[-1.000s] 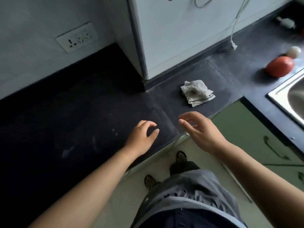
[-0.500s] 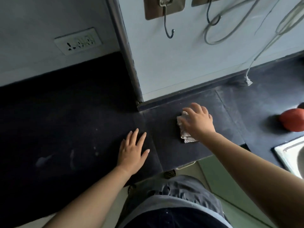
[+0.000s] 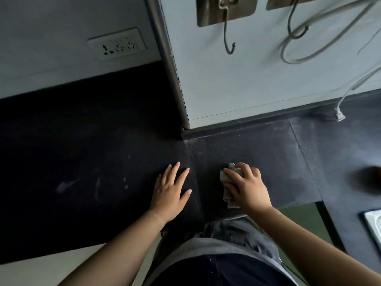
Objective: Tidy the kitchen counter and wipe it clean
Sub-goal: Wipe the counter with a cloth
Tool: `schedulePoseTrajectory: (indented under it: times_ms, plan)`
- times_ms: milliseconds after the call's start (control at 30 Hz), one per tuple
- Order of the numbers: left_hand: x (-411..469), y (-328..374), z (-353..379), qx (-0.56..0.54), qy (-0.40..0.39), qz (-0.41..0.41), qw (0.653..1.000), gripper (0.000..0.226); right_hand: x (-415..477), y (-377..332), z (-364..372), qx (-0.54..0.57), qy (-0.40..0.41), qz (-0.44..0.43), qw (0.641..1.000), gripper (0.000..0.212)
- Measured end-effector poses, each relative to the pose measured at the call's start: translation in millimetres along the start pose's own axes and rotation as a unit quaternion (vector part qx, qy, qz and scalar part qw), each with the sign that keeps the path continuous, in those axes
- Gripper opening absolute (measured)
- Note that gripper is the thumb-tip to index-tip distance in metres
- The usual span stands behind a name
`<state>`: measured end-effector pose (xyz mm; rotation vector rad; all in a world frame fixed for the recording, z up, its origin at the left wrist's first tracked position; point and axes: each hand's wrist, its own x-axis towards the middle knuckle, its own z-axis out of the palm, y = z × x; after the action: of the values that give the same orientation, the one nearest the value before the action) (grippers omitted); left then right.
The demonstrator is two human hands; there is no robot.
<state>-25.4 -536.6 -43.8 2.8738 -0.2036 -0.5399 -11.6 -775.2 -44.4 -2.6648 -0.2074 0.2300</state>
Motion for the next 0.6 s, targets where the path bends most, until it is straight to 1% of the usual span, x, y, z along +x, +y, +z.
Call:
schedulePoseTrajectory:
  times_ms: [67, 133, 200, 300, 400, 500, 600]
  plan:
    - [0.8, -1.1, -3.7, 0.005, -0.023, -0.001, 1.0, 0.063, 8.3, -6.1, -2.5, 0.028, -0.002, -0.001, 1.0, 0.034]
    - [2.2, -3.0, -9.9, 0.01, -0.043, 0.001, 0.999, 0.063, 16.0, -18.4, -3.4, 0.048, 0.005, -0.014, 0.999, 0.033]
    - [0.9, -5.8, -17.1, 0.015, -0.043, 0.007, 0.999, 0.064, 22.3, -37.6, -2.6, 0.064, 0.015, -0.028, 0.997, 0.033]
    - [-11.7, -21.1, -22.7, -0.005, -0.021, -0.004, 1.0, 0.063, 28.1, -74.8, 3.8, 0.072, 0.018, -0.054, 0.996, 0.033]
    - [-34.1, -52.2, -26.9, -0.042, 0.018, -0.029, 0.999, 0.06, 30.9, -114.0, 17.5, 0.074, 0.02, -0.077, 0.994, 0.034]
    - [-60.5, -97.6, -35.4, -0.082, 0.055, -0.037, 0.994, 0.054, 36.7, -155.4, 35.8, 0.068, 0.017, -0.102, 0.992, 0.035]
    - [-90.7, -152.1, -44.6, -0.099, 0.09, -0.045, 0.99, 0.049, 57.7, -195.3, 56.3, 0.059, 0.047, -0.099, 0.992, 0.033]
